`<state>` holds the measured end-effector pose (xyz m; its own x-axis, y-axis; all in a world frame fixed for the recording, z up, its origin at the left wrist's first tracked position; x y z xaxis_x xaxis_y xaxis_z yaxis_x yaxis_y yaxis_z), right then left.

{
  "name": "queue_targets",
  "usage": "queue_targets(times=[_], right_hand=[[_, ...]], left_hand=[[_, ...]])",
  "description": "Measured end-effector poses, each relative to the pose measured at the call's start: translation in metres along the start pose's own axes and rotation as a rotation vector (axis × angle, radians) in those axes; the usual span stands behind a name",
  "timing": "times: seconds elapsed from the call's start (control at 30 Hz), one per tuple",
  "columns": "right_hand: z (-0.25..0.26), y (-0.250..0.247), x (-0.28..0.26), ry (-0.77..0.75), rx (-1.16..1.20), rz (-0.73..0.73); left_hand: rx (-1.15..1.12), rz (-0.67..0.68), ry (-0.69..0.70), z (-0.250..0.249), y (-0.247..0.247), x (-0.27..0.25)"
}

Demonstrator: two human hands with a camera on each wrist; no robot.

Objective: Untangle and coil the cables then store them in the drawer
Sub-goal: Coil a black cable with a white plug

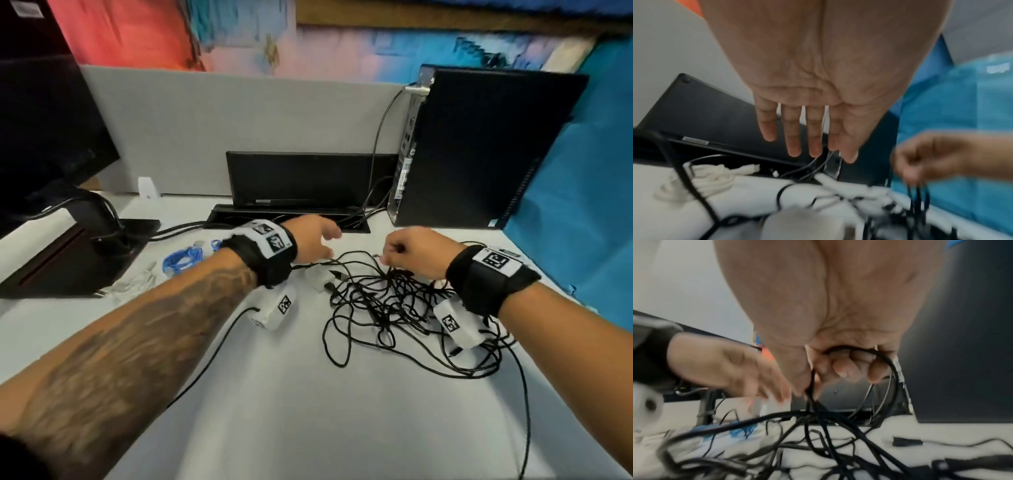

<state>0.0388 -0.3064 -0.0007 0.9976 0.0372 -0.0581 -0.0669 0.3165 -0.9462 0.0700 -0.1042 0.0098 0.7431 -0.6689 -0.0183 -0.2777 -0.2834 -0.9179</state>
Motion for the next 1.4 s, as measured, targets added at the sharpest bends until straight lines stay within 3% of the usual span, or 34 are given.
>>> queue_targets(times=[0.1, 0.23, 0.3, 0.43, 0.63, 0.7, 0.8, 0.93, 1.03, 1.2, 1.27, 1.33, 1.4], right_hand=[[-0.007, -0.029, -0.002, 0.016, 0.116, -0.164], [-0.026, -0.063, -0.004, 0.128, 0.182, -0.361], [-0.034, -0.068, -0.002, 0.186, 0.198, -0.389], [-0.041, -0.071, 0.004, 0.254, 0.245, -0.423], [-0.046, -0.064, 0.01, 0.299, 0.132, -0.372], [-0.054, -0.064, 0.01, 0.329, 0.057, -0.343], [-0.064, -0.055, 0.01, 0.352, -0.056, -0.241], [-0.068, -0.047, 0.01, 0.364, -0.251, -0.22], [-0.075, -0.042, 0.011, 0.407, -0.35, -0.19], [-0.089, -0.034, 0.012, 0.474, -0.433, -0.111], [-0.086, -0.034, 0.012, 0.448, -0.457, -0.14], [-0.065, -0.04, 0.011, 0.31, -0.187, -0.252], [-0.026, -0.045, 0.006, 0.098, 0.303, -0.223]], left_hand=[[0.08, 0.119, -0.049, 0.007, 0.032, 0.009], [0.092, -0.046, -0.032, 0.009, 0.034, 0.009], [0.114, -0.044, 0.033, 0.005, 0.034, 0.008], [0.299, 0.162, 0.115, -0.001, 0.051, 0.004], [0.369, 0.06, 0.128, -0.001, 0.053, 0.01], [0.123, -0.077, 0.091, 0.001, 0.04, 0.008], [-0.443, -0.332, 0.038, -0.006, 0.007, 0.003], [-0.994, -0.408, 0.09, -0.024, -0.041, 0.0], [-1.188, -0.438, 0.15, -0.03, -0.074, -0.003], [-1.514, -0.704, 0.234, -0.02, -0.14, -0.009], [-1.526, -0.7, 0.241, -0.017, -0.152, -0.008], [-1.492, -0.67, 0.238, -0.02, -0.154, -0.004], [-1.481, -0.648, 0.234, -0.024, -0.152, 0.002]])
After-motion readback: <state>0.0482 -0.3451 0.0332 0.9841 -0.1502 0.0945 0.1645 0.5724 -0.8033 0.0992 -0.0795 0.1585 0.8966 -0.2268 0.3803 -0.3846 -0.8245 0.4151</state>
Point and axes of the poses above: each hand's wrist, its own x-axis towards the middle knuckle, its own y-axis out of the palm, z = x × y, the point moved 5 cm from there along x, towards the middle knuckle, and after that the axes turned 12 degrees about y, right-handed, at the moved point
